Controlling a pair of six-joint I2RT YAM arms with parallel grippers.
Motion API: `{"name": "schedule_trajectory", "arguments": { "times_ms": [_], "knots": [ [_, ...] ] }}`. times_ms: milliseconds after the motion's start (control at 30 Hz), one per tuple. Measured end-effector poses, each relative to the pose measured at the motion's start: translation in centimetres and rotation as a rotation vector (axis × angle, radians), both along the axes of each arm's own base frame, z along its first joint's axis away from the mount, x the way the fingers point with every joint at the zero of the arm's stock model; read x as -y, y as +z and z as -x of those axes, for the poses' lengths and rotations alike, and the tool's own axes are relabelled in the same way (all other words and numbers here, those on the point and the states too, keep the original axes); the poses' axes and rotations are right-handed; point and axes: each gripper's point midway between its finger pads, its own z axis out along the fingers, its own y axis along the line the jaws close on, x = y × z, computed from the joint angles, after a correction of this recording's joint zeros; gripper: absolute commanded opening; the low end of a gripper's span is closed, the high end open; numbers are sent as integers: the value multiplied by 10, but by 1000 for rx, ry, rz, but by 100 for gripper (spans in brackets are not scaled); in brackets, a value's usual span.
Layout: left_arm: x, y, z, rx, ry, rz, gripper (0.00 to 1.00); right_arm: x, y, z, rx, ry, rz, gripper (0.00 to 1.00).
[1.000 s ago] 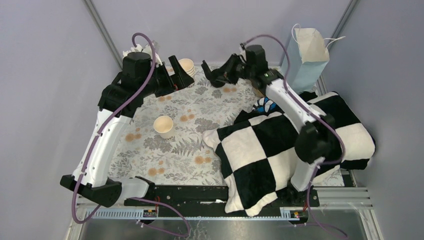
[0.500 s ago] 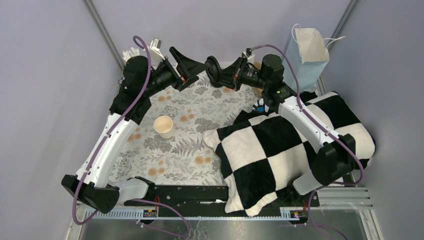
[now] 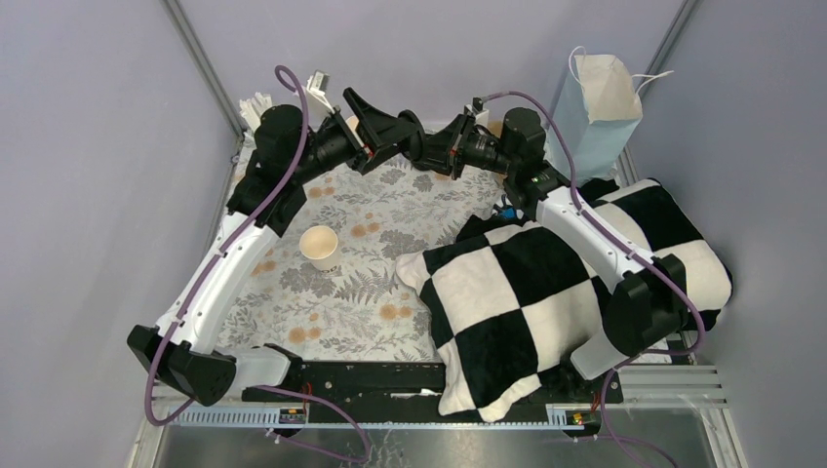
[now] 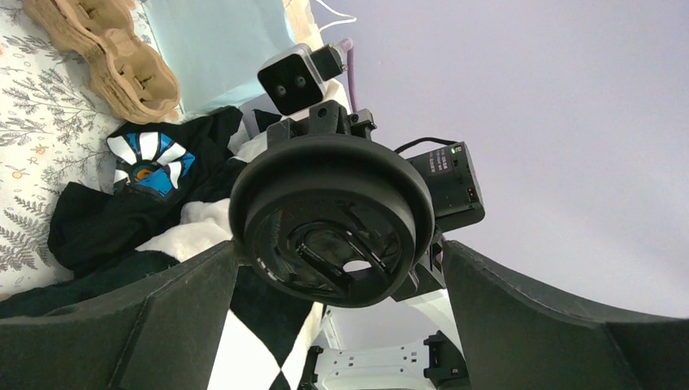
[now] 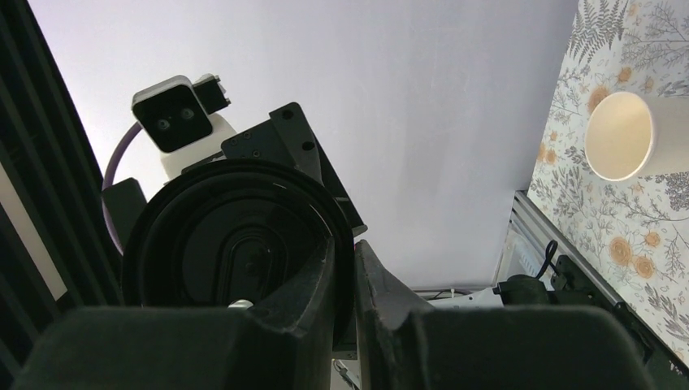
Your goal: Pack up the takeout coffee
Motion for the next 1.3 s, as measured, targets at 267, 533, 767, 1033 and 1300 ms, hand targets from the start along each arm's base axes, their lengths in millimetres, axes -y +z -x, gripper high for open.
{"name": "schedule_trajectory", "arguments": {
  "times_ms": [267,533,767,1033,1300],
  "knots": [
    [5,-4,-2,-7,-6,-12,94,-5,-7,-2,-15,1,9,11],
    [5,-9,-7,-22,10,-22,83,-5,-10,-5,-16,-19,18,11],
    [5,-14,-12,-40,29,-31,68,-5,-12,-8,-21,-36,25,12],
    [1,-20,-13,-72,56,-58,63,-7,-17,-6,-11,-32,47,66],
    [-26,-38,-13,-137,164,-201,61,6,-66,-4,-1,-64,266,100]
  ]
}}
